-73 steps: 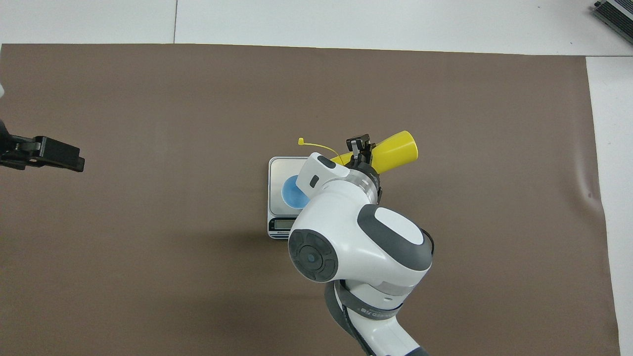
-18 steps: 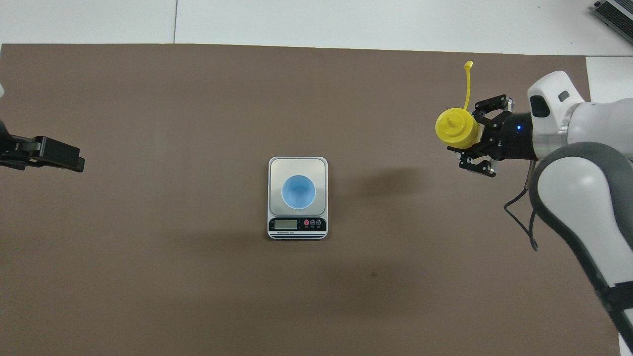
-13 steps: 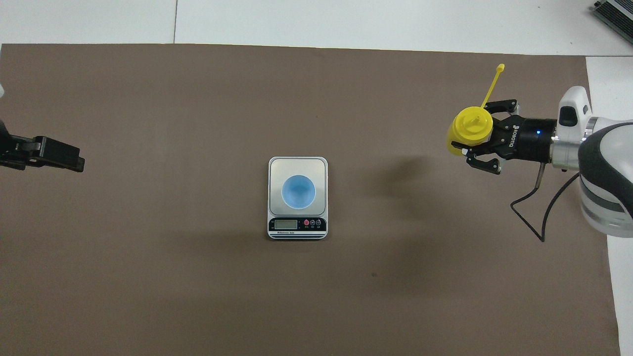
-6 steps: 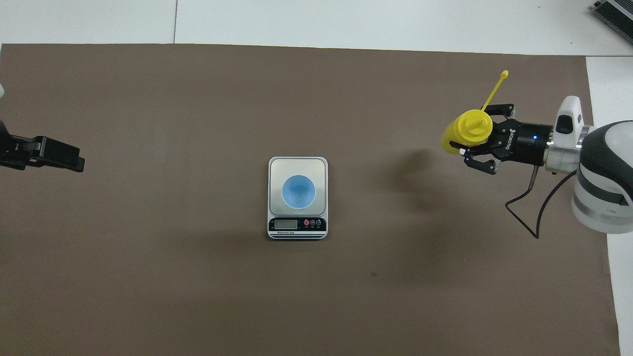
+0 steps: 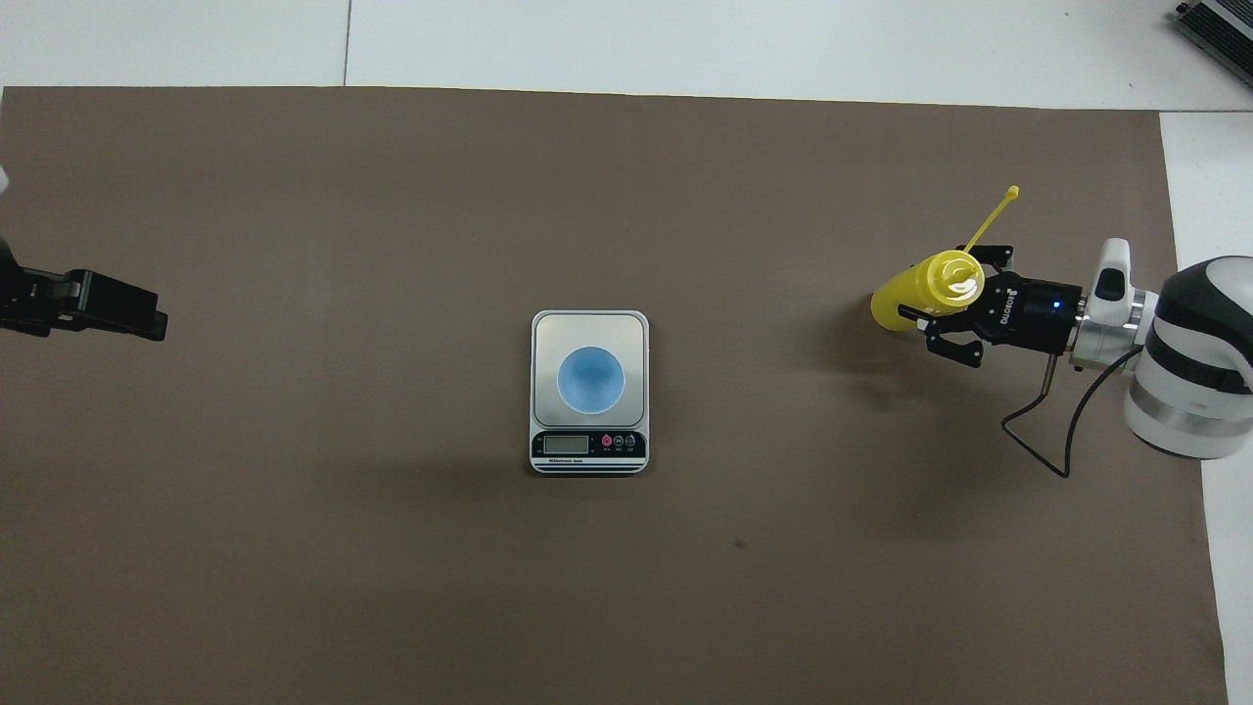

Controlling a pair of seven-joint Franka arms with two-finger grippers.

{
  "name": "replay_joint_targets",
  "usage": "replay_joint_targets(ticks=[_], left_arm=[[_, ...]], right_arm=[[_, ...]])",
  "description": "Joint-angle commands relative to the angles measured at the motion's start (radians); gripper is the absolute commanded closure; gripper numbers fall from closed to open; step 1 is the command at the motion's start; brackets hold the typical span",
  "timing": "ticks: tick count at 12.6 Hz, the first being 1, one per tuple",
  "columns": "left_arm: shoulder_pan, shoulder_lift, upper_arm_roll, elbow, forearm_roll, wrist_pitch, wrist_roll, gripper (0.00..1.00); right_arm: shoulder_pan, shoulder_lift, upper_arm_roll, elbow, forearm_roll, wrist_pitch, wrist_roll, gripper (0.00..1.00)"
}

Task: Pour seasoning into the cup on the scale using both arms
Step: 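Lower the yellow bottle to the table and open the right gripper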

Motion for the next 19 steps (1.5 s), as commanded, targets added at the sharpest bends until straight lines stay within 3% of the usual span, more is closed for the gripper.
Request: replay_joint_targets(ticks=[1, 2, 3, 4, 10, 13, 19], left_arm=[[0.013, -0.022, -0.007, -0.022, 0.004, -0.008, -0.007, 0.0], [0.013, -0.022, -0.007, -0.023, 0.004, -0.008, -0.005, 0.0], [0.013, -0.022, -0.007, -0.023, 0.004, -0.009, -0.007, 0.0], [0.013, -0.022, -0.007, -0.023, 0.004, -0.009, -0.007, 0.0], [0.013, -0.022, -0.007, -0.022, 0.004, -0.008, -0.007, 0.0], [0.013, -0.022, -0.007, -0.022, 0.004, -0.008, -0.005, 0.0], [0.013, -0.022, -0.007, -0.022, 0.004, -0.008, -0.007, 0.0]], right_arm=[[-0.021, -0.023, 0.013, -0.043, 0.051, -0.016, -0.018, 1.0], [-0.021, -0.025, 0.012, -0.046, 0.051, -0.015, -0.018, 1.0], [-0.021, -0.025, 0.01, -0.055, 0.051, -0.007, -0.02, 0.29], [-0.022, -0.028, 0.012, -0.064, 0.051, -0.007, -0.02, 0.0], [-0.021, -0.028, 0.009, -0.066, 0.046, -0.002, -0.018, 0.0], [-0.029, -0.03, 0.006, -0.077, -0.018, -0.001, -0.015, 0.0], [-0.072, -0.108, -0.004, -0.054, -0.392, 0.005, -0.012, 0.0]])
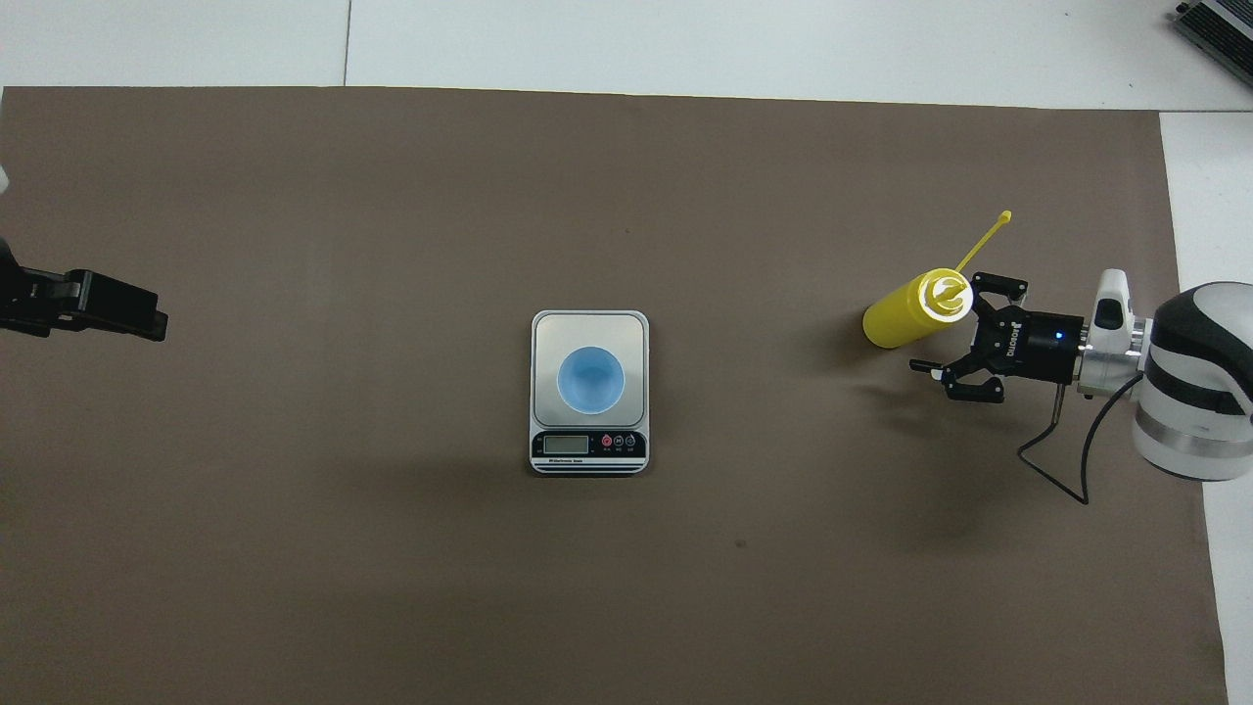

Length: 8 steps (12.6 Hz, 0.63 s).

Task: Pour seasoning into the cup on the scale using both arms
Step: 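Lower the yellow bottle to the table and open the right gripper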

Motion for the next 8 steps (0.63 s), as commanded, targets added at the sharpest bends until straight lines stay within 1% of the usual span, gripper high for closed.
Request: replay_joint_targets(ticks=[1, 3, 5, 8], left_arm=[[0.013, -0.022, -0.007, -0.023, 0.004, -0.009, -0.005, 0.0], [0.013, -0.022, -0.007, -0.023, 0.004, -0.008, -0.005, 0.0], [0.013, -0.022, -0.007, -0.022, 0.004, -0.008, -0.007, 0.0], [0.013, -0.022, -0.007, -0.023, 0.004, -0.008, -0.007, 0.0]], right_arm=[[-0.012, -0.066, 0.005, 0.009, -0.156, 0.003, -0.005, 0.0], [-0.013, -0.083, 0.002, 0.048, -0.268, 0.003, 0.001, 0.0], [-0.012, -0.093, -0.003, 0.09, -0.317, 0.001, 0.072, 0.0], [-0.009, -0.124, -0.001, 0.153, -0.445, 0.0, 0.204, 0.0]])
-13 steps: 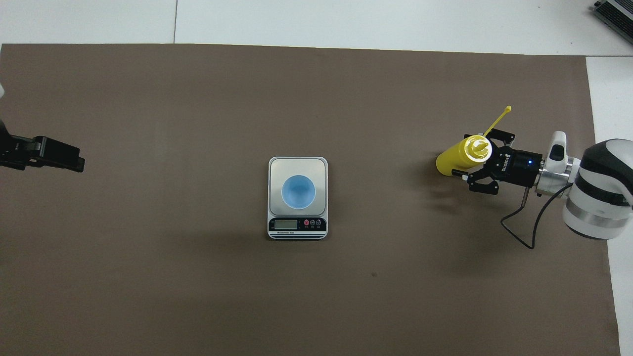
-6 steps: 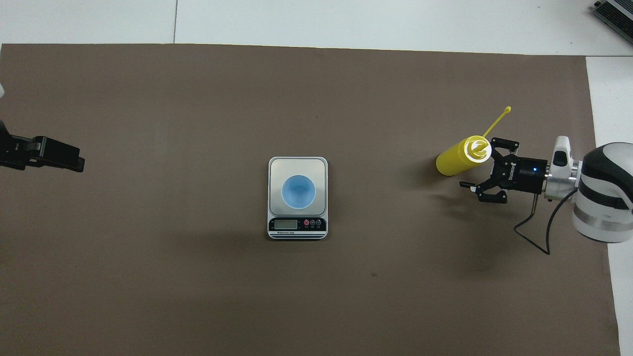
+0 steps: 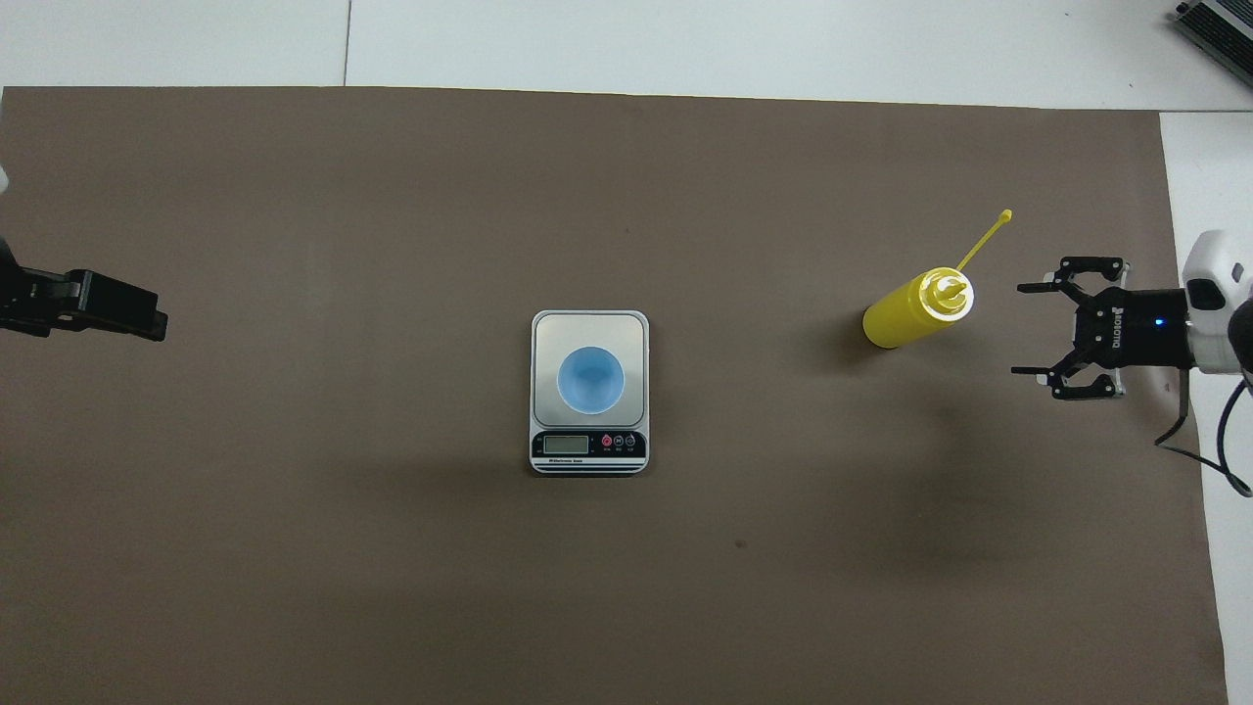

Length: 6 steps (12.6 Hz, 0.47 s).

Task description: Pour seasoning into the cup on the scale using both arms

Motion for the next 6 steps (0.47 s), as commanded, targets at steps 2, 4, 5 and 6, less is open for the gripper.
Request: replay_joint_targets(ticks=[2, 4, 5, 6], left_arm=[[0.013, -0.022, -0.007, -0.023, 0.004, -0.009, -0.005, 0.0], [0.013, -0.022, -0.007, -0.022, 0.004, -0.008, -0.005, 0.0], [0.013, -0.022, -0.007, -0.023, 0.004, -0.008, -0.005, 0.0], [0.013, -0.022, -0.007, -0.023, 0.004, -0.008, -0.005, 0.0]], right_arm=[[0.006, -0.032, 0.01, 0.064, -0.116, -0.005, 0.167, 0.0], [0.013, -0.054, 0.017, 0.087, -0.153, -0.007, 0.265, 0.0], [0.032, -0.081, 0.02, 0.087, -0.197, -0.008, 0.343, 0.0], [0.063, -0.106, 0.02, 0.089, -0.272, -0.008, 0.436, 0.0]])
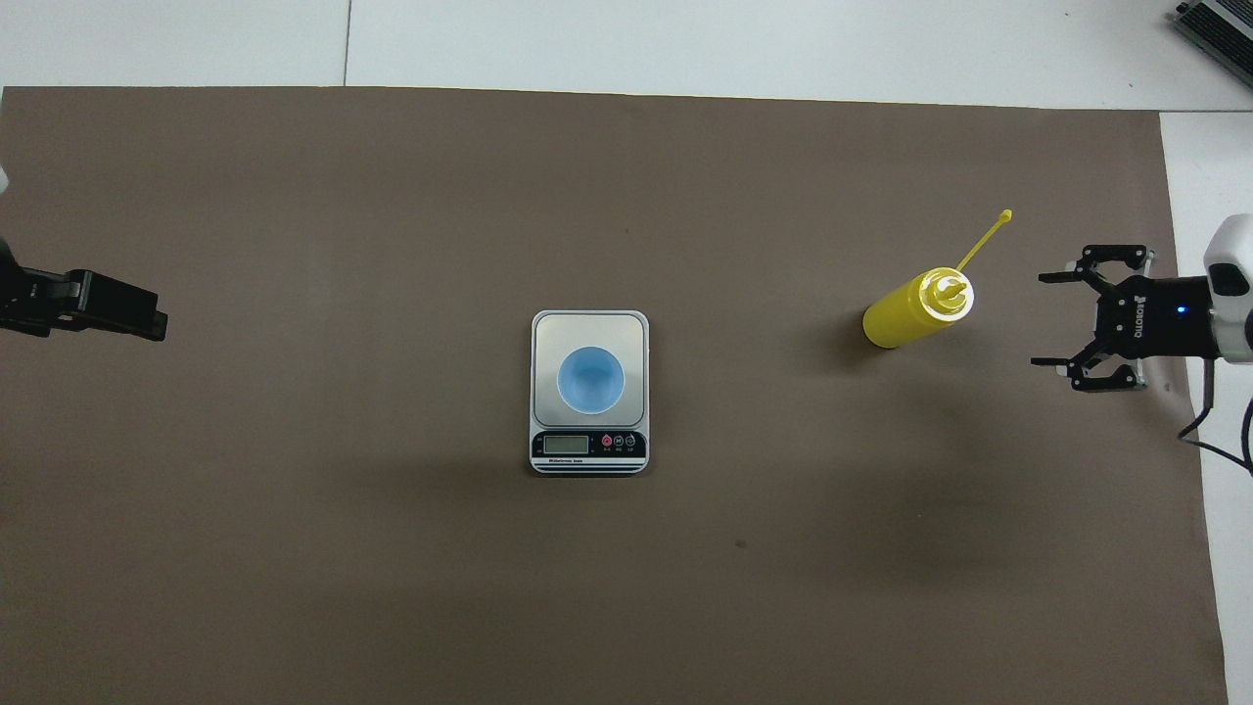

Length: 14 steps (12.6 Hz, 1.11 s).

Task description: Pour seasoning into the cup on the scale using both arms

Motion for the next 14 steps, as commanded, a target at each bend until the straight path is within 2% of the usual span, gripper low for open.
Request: replay_joint_targets(ticks=[1, 2, 5, 9, 11, 14], left_arm=[[0.013, -0.022, -0.007, -0.022, 0.004, -0.009, -0.005, 0.0], [0.013, -0.022, -0.009, -0.023, 0.004, -0.008, -0.005, 0.0], [0.013, -0.022, -0.007, -0.023, 0.004, -0.009, -0.007, 0.0], [0.013, -0.022, -0.007, -0.023, 0.004, -0.008, -0.005, 0.0], [0.013, -0.022, -0.007, -0.022, 0.004, -0.008, -0.007, 0.0], [0.013, -0.022, -0.007, -0.022, 0.004, -0.009, -0.005, 0.0]], right_arm=[[0.067, -0.08, 0.008, 0.001, -0.176, -0.009, 0.258, 0.0], [0.098, -0.102, 0.008, 0.001, -0.222, -0.019, 0.372, 0.0], [0.167, -0.128, 0.01, 0.033, -0.247, -0.083, 0.708, 0.0], [0.262, -0.128, 0.011, 0.14, -0.418, -0.139, 1.117, 0.0], [0.285, -0.122, 0.011, 0.195, -0.426, -0.157, 1.309, 0.0], [0.285, -0.116, 0.013, 0.243, -0.442, -0.171, 1.408, 0.0]])
